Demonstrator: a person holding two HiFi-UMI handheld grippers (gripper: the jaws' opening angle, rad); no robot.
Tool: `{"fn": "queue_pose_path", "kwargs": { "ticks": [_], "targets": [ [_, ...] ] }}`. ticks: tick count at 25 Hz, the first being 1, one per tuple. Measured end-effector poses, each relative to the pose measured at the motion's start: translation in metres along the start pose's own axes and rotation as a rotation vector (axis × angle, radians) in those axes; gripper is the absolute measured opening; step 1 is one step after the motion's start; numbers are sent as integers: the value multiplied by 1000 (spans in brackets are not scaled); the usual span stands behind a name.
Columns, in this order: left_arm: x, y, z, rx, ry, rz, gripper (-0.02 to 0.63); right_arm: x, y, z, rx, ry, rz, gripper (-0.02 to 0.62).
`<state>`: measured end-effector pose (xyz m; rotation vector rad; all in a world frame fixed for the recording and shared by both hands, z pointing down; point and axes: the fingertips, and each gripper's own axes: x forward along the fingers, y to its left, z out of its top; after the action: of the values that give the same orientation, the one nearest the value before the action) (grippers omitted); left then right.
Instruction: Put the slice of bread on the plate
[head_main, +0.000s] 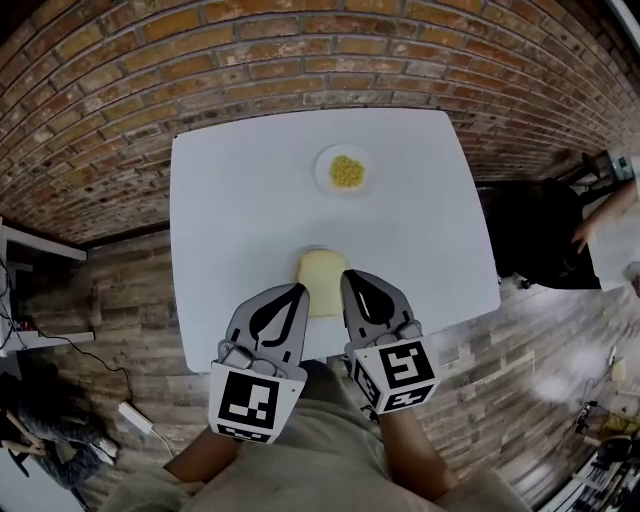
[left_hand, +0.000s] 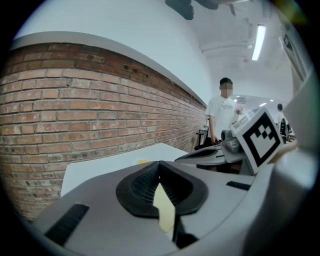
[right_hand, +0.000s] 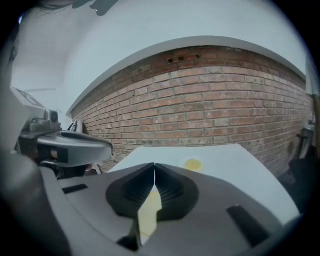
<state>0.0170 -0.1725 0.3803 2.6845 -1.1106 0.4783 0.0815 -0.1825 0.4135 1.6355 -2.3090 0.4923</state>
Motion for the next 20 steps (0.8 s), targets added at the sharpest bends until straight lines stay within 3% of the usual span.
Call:
{"fn": "queue_pose_path", "kwargs": {
  "ticks": [11, 20],
  "targets": [
    [-22, -16, 39, 30, -78, -35, 10, -53, 27, 59, -106, -160, -9, 8],
    [-45, -27, 58, 55, -131, -60, 9, -76, 50, 76, -148, -201, 2, 8]
  ]
}}
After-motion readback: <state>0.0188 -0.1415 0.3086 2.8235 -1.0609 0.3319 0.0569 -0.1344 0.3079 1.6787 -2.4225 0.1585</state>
